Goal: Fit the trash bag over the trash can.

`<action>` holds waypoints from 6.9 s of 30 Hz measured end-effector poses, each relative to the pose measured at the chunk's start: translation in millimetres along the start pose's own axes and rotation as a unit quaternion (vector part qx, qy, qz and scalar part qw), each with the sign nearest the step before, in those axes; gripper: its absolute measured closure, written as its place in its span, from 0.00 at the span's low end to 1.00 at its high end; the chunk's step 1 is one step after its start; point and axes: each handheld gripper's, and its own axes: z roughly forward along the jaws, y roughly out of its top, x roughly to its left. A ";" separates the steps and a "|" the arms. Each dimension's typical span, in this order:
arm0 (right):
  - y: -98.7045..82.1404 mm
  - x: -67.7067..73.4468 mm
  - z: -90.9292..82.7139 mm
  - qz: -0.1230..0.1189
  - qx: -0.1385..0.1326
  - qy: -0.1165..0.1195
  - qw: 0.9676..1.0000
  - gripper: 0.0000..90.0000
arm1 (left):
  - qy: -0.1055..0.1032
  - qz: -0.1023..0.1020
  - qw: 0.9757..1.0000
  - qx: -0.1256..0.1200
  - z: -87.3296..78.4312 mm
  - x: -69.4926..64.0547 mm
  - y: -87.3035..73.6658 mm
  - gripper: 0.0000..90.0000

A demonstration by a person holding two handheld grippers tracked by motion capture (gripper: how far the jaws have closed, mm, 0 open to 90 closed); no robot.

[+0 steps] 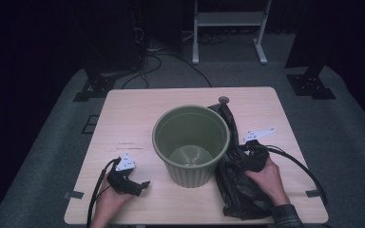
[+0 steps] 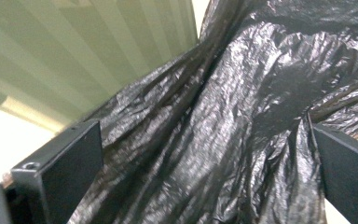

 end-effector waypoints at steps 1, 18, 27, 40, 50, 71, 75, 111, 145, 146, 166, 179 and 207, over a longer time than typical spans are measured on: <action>1.2 0.1 1.4 -0.001 -0.001 0.001 1.000 0.00 | 0.000 0.000 1.000 0.000 0.0 0.0 0.0 0.00; 0.7 5.3 31.1 -0.019 0.019 -0.036 0.999 0.03 | 0.000 0.000 1.000 0.000 0.0 -0.1 0.0 0.00; -6.2 14.5 36.2 -0.072 0.021 -0.088 0.993 0.13 | 0.000 0.000 1.000 0.000 0.0 -0.1 0.0 0.00; -7.5 24.5 33.3 -0.096 0.015 -0.093 0.991 0.72 | 0.000 0.000 1.000 0.000 0.0 -0.1 0.0 0.00; -10.4 22.9 29.0 -0.082 0.021 -0.050 0.995 0.99 | 0.000 0.000 1.000 0.000 0.0 -0.2 0.0 0.00; 15.4 51.0 -27.1 -0.115 -0.016 0.050 0.992 0.98 | 0.000 0.000 1.000 0.000 0.0 -0.1 0.0 0.00; 27.3 62.5 -44.8 -0.135 -0.030 0.064 0.988 0.98 | 0.000 0.000 1.000 0.000 0.0 -0.1 0.0 0.00; 93.0 109.2 -110.4 -0.207 -0.076 0.138 0.966 0.98 | 0.000 0.000 1.000 0.001 -0.1 -0.1 -0.1 0.00; 216.3 159.6 -51.0 -0.252 -0.076 0.219 0.940 0.98 | -0.003 0.002 1.000 -0.001 0.2 -0.6 -0.2 0.00; 216.3 159.6 -51.0 -0.252 -0.076 0.219 0.940 0.98 | -0.003 0.002 1.000 -0.001 0.2 -0.6 -0.2 0.00; 288.6 197.2 20.8 -0.269 -0.073 0.281 0.918 0.98 | -0.004 0.003 1.000 -0.001 0.2 -0.7 -0.2 0.00; 282.3 185.2 17.9 -0.260 -0.080 0.270 0.923 0.98 | -0.006 0.003 1.000 -0.001 0.3 -0.9 -0.1 0.00; 200.2 121.9 -1.9 -0.217 -0.007 0.144 0.965 0.95 | -0.005 0.003 1.000 -0.001 0.3 -0.9 -0.1 0.00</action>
